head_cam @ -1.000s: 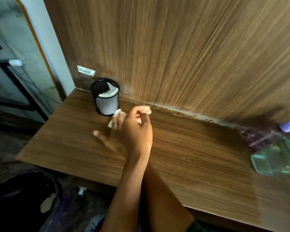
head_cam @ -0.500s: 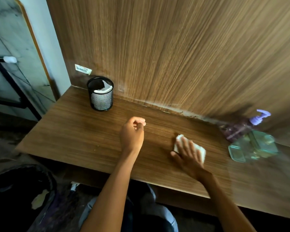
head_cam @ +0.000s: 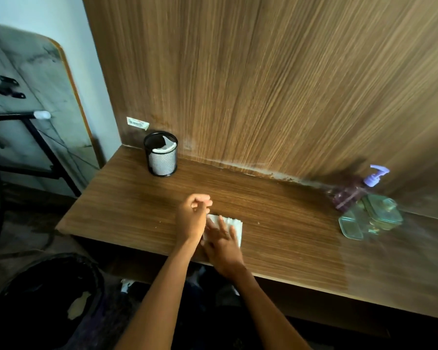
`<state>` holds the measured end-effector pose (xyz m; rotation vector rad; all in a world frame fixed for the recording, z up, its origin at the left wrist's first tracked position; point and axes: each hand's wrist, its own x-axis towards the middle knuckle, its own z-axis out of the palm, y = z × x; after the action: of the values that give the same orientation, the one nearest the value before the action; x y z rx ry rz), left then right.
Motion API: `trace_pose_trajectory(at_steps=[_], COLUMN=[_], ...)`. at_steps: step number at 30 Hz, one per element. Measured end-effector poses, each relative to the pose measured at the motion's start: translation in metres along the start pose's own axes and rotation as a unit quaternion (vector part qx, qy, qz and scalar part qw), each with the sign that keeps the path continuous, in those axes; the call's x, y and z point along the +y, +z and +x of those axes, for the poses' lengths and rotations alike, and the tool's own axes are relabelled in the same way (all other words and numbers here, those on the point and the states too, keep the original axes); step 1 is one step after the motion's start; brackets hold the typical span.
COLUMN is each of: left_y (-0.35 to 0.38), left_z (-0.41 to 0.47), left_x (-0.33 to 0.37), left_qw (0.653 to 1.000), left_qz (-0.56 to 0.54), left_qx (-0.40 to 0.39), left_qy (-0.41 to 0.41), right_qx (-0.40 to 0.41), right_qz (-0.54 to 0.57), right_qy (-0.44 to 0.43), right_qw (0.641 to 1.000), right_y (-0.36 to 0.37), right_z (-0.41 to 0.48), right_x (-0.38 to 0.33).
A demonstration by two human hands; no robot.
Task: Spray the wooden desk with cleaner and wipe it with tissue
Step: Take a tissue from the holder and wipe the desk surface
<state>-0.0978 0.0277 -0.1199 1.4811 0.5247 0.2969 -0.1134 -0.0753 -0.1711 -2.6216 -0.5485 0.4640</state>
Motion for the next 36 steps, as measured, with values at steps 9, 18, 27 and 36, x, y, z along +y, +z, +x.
trace_pose_trajectory(at_steps=[9, 18, 27, 36], left_y=[-0.103, -0.118, -0.146, -0.24], left_z=[-0.029, -0.053, -0.039, -0.049], left_x=[0.005, 0.036, 0.038, 0.027], left_qw=[0.994, 0.988, 0.996, 0.988], left_qz=[0.069, -0.014, 0.08, 0.031], left_qx=[-0.055, -0.14, -0.009, -0.119], left_qy=[-0.057, -0.07, -0.034, -0.088], right_qx=[0.195, 0.101, 0.039, 0.015], right_qz=[0.317, 0.738, 0.532, 0.439], right_qy=[0.246, 0.226, 0.042, 0.076], right_qw=[0.895, 0.627, 0.845, 0.895], right_y=[-0.036, -0.038, -0.033, 0.002], right_z=[-0.025, -0.016, -0.028, -0.013], right_x=[-0.024, -0.11, -0.153, -0.207])
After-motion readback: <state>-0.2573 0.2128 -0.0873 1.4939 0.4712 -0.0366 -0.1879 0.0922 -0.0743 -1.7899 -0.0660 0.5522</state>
